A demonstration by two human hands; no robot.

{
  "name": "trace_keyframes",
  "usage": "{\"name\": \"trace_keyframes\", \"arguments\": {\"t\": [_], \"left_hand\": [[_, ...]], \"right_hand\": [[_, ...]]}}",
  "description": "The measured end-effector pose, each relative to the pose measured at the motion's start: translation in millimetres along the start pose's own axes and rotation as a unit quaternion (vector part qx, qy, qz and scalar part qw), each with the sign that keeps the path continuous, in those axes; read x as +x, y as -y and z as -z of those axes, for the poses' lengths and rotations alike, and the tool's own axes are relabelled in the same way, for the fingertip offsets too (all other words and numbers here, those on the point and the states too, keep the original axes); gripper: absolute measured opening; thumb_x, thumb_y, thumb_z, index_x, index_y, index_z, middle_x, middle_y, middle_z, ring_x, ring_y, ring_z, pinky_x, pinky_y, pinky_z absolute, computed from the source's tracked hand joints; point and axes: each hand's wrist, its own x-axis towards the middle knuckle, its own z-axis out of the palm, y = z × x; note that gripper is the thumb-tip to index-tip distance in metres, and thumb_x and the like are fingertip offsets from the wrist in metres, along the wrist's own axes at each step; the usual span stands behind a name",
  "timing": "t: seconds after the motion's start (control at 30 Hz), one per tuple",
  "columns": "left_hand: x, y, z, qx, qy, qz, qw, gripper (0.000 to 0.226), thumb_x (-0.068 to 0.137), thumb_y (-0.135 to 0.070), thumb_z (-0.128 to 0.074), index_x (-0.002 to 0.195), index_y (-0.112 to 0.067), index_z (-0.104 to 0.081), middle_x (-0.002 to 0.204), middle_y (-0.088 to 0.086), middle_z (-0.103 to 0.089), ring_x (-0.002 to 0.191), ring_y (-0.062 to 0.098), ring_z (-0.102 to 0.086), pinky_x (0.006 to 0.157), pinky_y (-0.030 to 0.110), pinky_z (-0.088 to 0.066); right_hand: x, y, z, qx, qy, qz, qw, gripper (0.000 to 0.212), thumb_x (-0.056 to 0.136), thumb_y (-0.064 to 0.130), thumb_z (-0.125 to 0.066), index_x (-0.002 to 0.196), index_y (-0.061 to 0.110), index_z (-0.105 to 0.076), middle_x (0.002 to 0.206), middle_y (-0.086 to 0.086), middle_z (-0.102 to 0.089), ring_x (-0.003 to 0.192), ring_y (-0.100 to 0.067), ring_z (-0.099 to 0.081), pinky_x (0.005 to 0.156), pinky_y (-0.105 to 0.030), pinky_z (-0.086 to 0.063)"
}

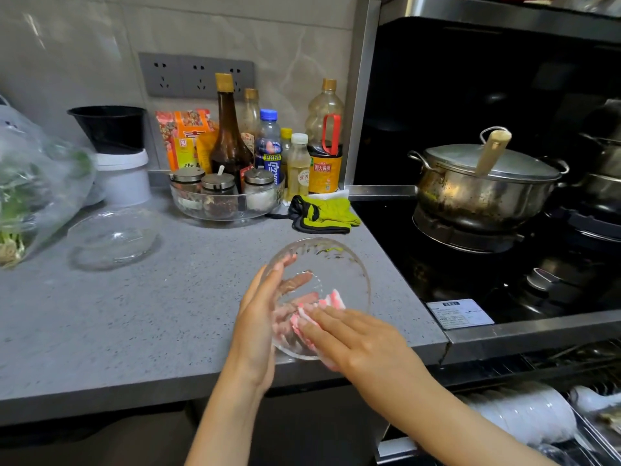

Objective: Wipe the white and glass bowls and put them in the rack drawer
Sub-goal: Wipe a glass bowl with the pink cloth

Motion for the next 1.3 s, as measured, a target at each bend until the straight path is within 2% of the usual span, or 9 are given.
{"name": "trace_keyframes", "arguments": {"t": [0.13,0.3,0.47,0.6,0.73,0.83,0.97,1.17,1.3], "left_hand": [[-1.6,-2.3,-5.1,-0.006,0.006,-0.027,1.0,0.042,0.078,-0.043,-0.054,0.117,-0.027,-0.063,0.109,0.003,-0.072,0.1,0.024,-0.069,0.08,0.034,-0.053],[-10.5,11.8,-21.3,-0.064,-0.009,-0.041,0.997,0.044,0.079,-0.037,-0.062,0.121,-0.025,-0.061,0.115,0.003,-0.07,0.105,0.023,-0.068,0.085,0.035,-0.053],[-0.2,-3.0,-2.6,-0.02,0.009,-0.005,1.0,0.044,0.082,-0.047,-0.048,0.118,-0.026,-0.063,0.111,0.005,-0.071,0.095,0.027,-0.071,0.078,0.038,-0.054],[-5.2,-1.2,-8.8,-0.024,-0.002,-0.036,0.999,0.045,0.079,-0.047,-0.057,0.12,-0.029,-0.062,0.113,-0.002,-0.071,0.099,0.022,-0.07,0.079,0.036,-0.053],[-11.7,11.9,-28.6,-0.06,-0.031,-0.058,0.996,0.049,0.075,-0.04,-0.07,0.122,-0.028,-0.061,0.114,-0.009,-0.07,0.104,0.019,-0.068,0.089,0.041,-0.05],[-8.1,3.8,-20.1,-0.042,-0.016,-0.027,0.999,0.041,0.079,-0.048,-0.055,0.116,-0.031,-0.063,0.111,0.001,-0.071,0.102,0.025,-0.069,0.087,0.043,-0.051],[-1.4,-5.2,-4.5,0.016,0.02,-0.022,0.999,0.044,0.082,-0.048,-0.047,0.119,-0.029,-0.061,0.111,0.002,-0.072,0.095,0.025,-0.071,0.081,0.041,-0.054],[-12.7,15.0,-31.8,-0.056,-0.026,-0.043,0.997,0.028,0.076,-0.044,-0.066,0.102,-0.039,-0.07,0.121,-0.003,-0.067,0.107,0.025,-0.067,0.094,0.043,-0.049],[-2.7,2.7,-13.3,-0.015,0.007,-0.032,0.999,0.046,0.079,-0.05,-0.047,0.117,-0.029,-0.062,0.109,0.001,-0.072,0.096,0.027,-0.07,0.074,0.036,-0.054]], "right_hand": [[1.8,2.7,0.2,-0.026,-0.014,-0.014,0.999,0.031,0.09,0.017,-0.05,0.111,0.014,-0.072,0.115,-0.004,-0.07,0.103,-0.015,-0.068,0.083,-0.026,-0.054],[15.0,18.2,6.6,0.043,-0.053,-0.093,0.993,0.035,0.085,0.018,-0.051,0.113,0.015,-0.072,0.116,0.0,-0.069,0.095,-0.008,-0.069,0.07,-0.018,-0.051],[6.8,-1.2,5.5,-0.011,-0.026,-0.009,1.0,0.029,0.094,0.021,-0.048,0.105,0.015,-0.075,0.11,-0.001,-0.072,0.101,-0.014,-0.069,0.082,-0.029,-0.056],[8.3,-2.5,5.8,-0.043,-0.026,-0.007,0.999,0.022,0.079,0.016,-0.071,0.1,0.015,-0.076,0.105,-0.002,-0.073,0.094,-0.015,-0.071,0.08,-0.027,-0.056],[21.9,13.3,7.9,0.058,-0.059,-0.09,0.993,0.031,0.082,0.017,-0.055,0.106,0.016,-0.074,0.111,0.002,-0.071,0.085,-0.009,-0.071,0.057,-0.021,-0.054],[16.0,7.5,8.0,0.037,-0.031,-0.047,0.998,0.032,0.088,0.019,-0.05,0.112,0.015,-0.072,0.117,0.001,-0.069,0.097,-0.009,-0.068,0.07,-0.019,-0.052],[4.9,-12.4,11.9,-0.014,-0.009,0.016,1.0,0.037,0.101,0.018,-0.037,0.107,0.014,-0.074,0.114,-0.002,-0.07,0.105,-0.015,-0.067,0.091,-0.028,-0.053],[19.2,8.7,9.0,0.047,-0.049,-0.081,0.994,0.028,0.083,0.018,-0.058,0.107,0.017,-0.073,0.113,0.004,-0.071,0.087,-0.006,-0.07,0.06,-0.017,-0.05],[12.4,-7.1,7.1,0.028,-0.024,-0.008,0.999,0.03,0.093,0.023,-0.049,0.11,0.014,-0.072,0.116,0.0,-0.069,0.103,-0.012,-0.067,0.079,-0.024,-0.055]]}}
